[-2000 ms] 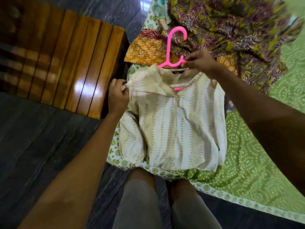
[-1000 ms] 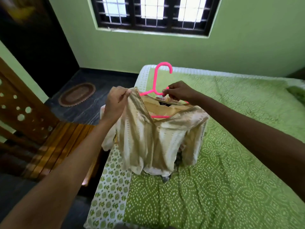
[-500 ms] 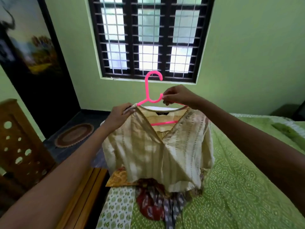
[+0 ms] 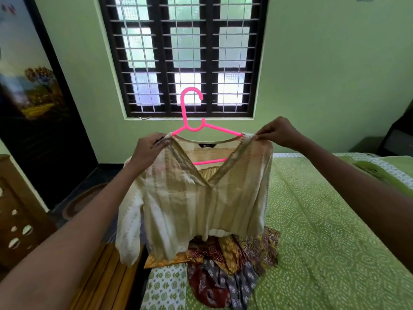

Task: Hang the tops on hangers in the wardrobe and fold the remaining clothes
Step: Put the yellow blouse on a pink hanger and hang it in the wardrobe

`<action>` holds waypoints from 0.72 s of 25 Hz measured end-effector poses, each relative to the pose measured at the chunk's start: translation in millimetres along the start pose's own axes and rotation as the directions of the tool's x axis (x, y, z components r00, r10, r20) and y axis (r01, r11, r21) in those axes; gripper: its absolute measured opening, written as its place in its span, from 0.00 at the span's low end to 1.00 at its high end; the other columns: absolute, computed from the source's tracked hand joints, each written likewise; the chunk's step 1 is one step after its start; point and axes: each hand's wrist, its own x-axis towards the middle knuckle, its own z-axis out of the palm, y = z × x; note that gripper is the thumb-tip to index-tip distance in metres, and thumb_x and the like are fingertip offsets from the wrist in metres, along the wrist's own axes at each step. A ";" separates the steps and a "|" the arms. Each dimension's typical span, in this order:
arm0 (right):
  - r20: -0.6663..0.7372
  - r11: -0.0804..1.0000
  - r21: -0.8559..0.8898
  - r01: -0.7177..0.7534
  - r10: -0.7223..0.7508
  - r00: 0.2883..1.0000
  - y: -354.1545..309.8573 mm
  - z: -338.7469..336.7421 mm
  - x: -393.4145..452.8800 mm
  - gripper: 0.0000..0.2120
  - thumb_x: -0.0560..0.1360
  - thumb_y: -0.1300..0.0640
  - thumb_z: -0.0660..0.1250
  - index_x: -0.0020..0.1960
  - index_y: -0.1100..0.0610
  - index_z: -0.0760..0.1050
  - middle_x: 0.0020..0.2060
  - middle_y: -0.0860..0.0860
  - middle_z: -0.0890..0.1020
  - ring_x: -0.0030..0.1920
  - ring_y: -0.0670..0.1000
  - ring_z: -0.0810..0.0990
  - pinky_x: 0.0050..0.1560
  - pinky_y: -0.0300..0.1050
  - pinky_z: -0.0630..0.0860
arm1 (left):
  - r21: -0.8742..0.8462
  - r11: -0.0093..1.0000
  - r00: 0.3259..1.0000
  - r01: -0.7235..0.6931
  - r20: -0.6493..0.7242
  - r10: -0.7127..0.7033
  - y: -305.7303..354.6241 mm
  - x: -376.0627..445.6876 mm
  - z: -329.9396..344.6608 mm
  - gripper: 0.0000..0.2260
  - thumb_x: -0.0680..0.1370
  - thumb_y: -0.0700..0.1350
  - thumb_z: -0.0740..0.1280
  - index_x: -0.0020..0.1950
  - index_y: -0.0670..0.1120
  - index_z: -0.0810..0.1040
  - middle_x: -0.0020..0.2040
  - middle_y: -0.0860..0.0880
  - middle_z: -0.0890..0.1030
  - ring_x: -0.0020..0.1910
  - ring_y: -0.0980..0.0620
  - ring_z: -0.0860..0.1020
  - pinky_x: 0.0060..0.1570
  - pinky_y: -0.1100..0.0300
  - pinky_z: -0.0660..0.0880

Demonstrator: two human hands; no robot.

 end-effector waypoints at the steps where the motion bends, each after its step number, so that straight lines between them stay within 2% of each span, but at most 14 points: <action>1: -0.044 1.000 0.002 0.009 -0.009 0.999 -4.3 -0.1 -2.2 0.09 0.69 0.63 0.73 0.48 0.65 0.82 0.42 0.61 0.84 0.32 0.34 0.78 0.38 0.23 0.70 | 0.000 1.000 1.000 -0.010 -0.002 0.010 0.9 4.0 -0.8 0.08 0.75 0.36 0.68 0.53 0.35 0.81 0.40 0.47 0.78 0.38 0.74 0.73 0.38 0.75 0.65; 2: -0.107 1.000 -0.002 0.021 -0.021 0.994 -9.4 0.0 -3.4 0.08 0.69 0.64 0.73 0.47 0.66 0.82 0.41 0.61 0.84 0.34 0.36 0.79 0.37 0.22 0.69 | 0.001 1.000 1.000 -0.021 -0.016 0.021 2.3 7.8 -1.6 0.09 0.75 0.36 0.68 0.54 0.36 0.81 0.41 0.47 0.78 0.38 0.72 0.74 0.38 0.75 0.65; 4: -0.307 0.998 -0.008 0.056 -0.056 0.950 -22.0 -2.7 -7.2 0.09 0.70 0.64 0.72 0.48 0.67 0.82 0.43 0.61 0.84 0.39 0.47 0.82 0.39 0.20 0.68 | -0.015 0.999 0.996 -0.038 -0.076 0.037 7.7 16.4 -3.3 0.09 0.75 0.37 0.68 0.54 0.36 0.81 0.41 0.47 0.78 0.37 0.68 0.74 0.39 0.71 0.67; 6: -0.425 0.999 0.019 0.050 -0.037 0.904 -31.7 -4.0 -12.3 0.11 0.71 0.62 0.72 0.51 0.65 0.81 0.47 0.60 0.84 0.44 0.50 0.81 0.41 0.20 0.68 | -0.036 0.998 0.991 -0.052 -0.127 0.047 12.4 23.3 -5.8 0.10 0.75 0.38 0.68 0.55 0.36 0.81 0.40 0.46 0.78 0.36 0.68 0.73 0.40 0.69 0.67; 7: -0.393 1.000 0.018 0.021 -0.012 0.920 -33.3 -3.6 -14.8 0.13 0.71 0.62 0.72 0.54 0.64 0.80 0.50 0.59 0.83 0.46 0.50 0.81 0.45 0.23 0.69 | -0.046 0.998 0.991 -0.053 -0.127 0.047 11.9 26.1 -5.7 0.10 0.75 0.38 0.68 0.55 0.36 0.80 0.40 0.46 0.77 0.36 0.69 0.73 0.39 0.71 0.66; 9: -0.229 0.998 -0.018 -0.067 0.061 0.971 -29.0 -7.8 -20.5 0.17 0.71 0.62 0.72 0.59 0.63 0.78 0.52 0.59 0.82 0.51 0.54 0.81 0.52 0.36 0.73 | -0.071 0.997 0.996 -0.042 -0.086 0.036 11.2 27.7 -2.9 0.11 0.75 0.38 0.68 0.56 0.36 0.80 0.38 0.48 0.77 0.37 0.71 0.73 0.39 0.71 0.66; 11: -0.103 0.993 -0.071 -0.096 0.088 0.991 -28.7 -20.0 -26.3 0.13 0.72 0.62 0.70 0.56 0.64 0.80 0.49 0.60 0.83 0.49 0.56 0.82 0.50 0.41 0.74 | -0.072 0.996 0.997 -0.059 -0.057 0.055 14.7 25.5 -0.9 0.12 0.75 0.37 0.68 0.57 0.37 0.80 0.39 0.55 0.77 0.39 0.72 0.73 0.42 0.68 0.68; 13: -0.153 0.992 -0.113 -0.063 0.045 0.987 -33.2 -27.9 -32.1 0.10 0.73 0.62 0.70 0.52 0.64 0.81 0.46 0.59 0.84 0.45 0.53 0.81 0.45 0.40 0.71 | -0.077 0.991 0.991 -0.114 -0.081 0.108 19.9 28.4 -2.2 0.12 0.74 0.39 0.68 0.56 0.37 0.80 0.39 0.56 0.76 0.39 0.72 0.73 0.42 0.67 0.69; 15: -0.305 0.984 -0.169 -0.048 -0.006 0.952 -35.1 -23.6 -40.7 0.09 0.73 0.63 0.68 0.51 0.64 0.81 0.46 0.60 0.83 0.45 0.56 0.80 0.44 0.42 0.69 | -0.083 0.981 0.974 -0.175 -0.158 0.161 25.7 30.3 -2.4 0.11 0.74 0.39 0.67 0.55 0.36 0.80 0.38 0.54 0.75 0.39 0.72 0.73 0.40 0.75 0.66; 16: -0.303 0.979 -0.194 -0.063 0.001 0.953 -35.9 -17.4 -45.9 0.08 0.74 0.64 0.66 0.51 0.65 0.80 0.46 0.61 0.82 0.46 0.59 0.79 0.43 0.44 0.68 | -0.085 0.979 0.969 -0.187 -0.177 0.170 28.7 29.9 -0.6 0.11 0.74 0.37 0.68 0.55 0.36 0.80 0.38 0.52 0.76 0.38 0.72 0.73 0.40 0.77 0.65; 18: -0.150 0.968 -0.213 -0.131 0.100 0.984 -29.5 0.1 -61.9 0.06 0.75 0.65 0.64 0.46 0.67 0.77 0.42 0.65 0.80 0.45 0.61 0.78 0.38 0.45 0.61 | -0.108 0.980 0.978 -0.167 -0.145 0.150 30.6 23.1 11.0 0.10 0.73 0.36 0.69 0.52 0.34 0.81 0.39 0.47 0.78 0.36 0.69 0.72 0.39 0.78 0.65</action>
